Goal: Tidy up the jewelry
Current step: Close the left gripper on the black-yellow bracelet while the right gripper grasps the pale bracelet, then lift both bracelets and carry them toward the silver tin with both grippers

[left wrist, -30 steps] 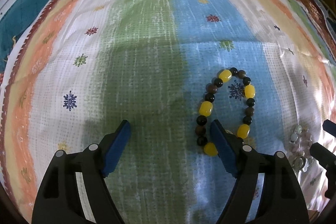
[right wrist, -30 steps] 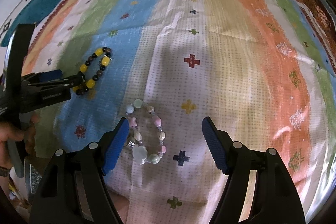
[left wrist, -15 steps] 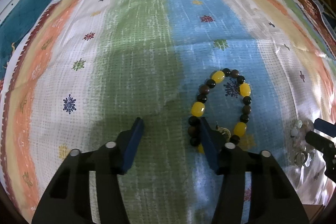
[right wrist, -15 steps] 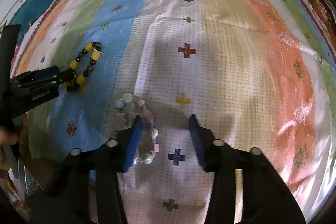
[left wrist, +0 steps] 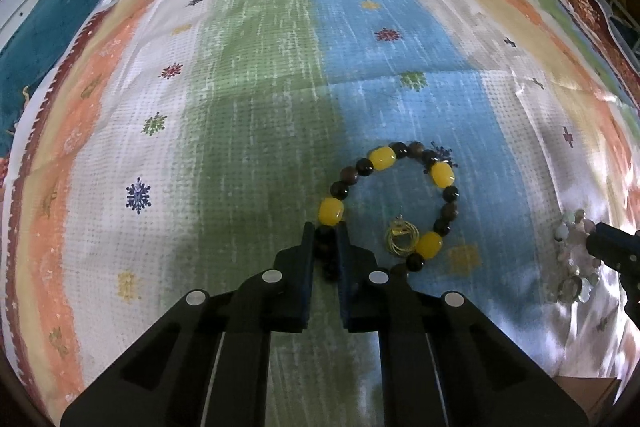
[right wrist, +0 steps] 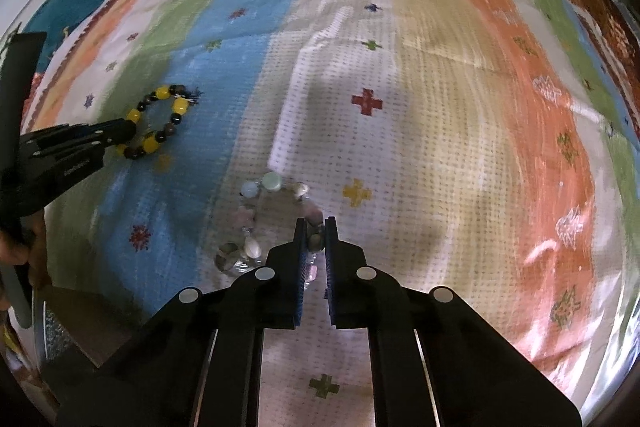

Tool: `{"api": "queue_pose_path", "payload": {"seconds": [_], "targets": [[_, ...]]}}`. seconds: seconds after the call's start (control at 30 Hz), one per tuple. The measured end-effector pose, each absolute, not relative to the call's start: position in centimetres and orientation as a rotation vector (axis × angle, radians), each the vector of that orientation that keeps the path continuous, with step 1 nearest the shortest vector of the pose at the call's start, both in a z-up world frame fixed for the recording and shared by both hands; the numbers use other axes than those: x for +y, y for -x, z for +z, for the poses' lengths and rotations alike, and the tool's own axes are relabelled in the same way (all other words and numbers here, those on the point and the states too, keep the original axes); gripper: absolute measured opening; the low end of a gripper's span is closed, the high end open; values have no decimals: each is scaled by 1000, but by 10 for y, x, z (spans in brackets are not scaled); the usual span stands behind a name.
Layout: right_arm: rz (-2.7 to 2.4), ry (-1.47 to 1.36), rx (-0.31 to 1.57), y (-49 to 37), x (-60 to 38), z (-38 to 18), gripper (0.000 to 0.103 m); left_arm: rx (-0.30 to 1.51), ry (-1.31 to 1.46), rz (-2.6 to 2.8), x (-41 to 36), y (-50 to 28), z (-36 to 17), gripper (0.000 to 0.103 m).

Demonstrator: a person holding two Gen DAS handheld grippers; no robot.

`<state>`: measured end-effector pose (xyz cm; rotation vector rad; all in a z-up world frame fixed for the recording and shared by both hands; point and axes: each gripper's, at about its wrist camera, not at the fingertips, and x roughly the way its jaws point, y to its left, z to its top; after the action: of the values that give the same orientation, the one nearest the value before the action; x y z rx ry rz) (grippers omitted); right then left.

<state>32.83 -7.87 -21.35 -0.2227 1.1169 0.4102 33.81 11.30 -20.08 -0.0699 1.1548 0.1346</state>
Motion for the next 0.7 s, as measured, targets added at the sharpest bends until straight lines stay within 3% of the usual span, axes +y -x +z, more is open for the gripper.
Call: {"api": "queue_pose_path", "payload": {"seconds": [0.7], "targets": [[431,258,933,-301,-59,-163,10,1043,80,115,105,-308,-142,10]]}}
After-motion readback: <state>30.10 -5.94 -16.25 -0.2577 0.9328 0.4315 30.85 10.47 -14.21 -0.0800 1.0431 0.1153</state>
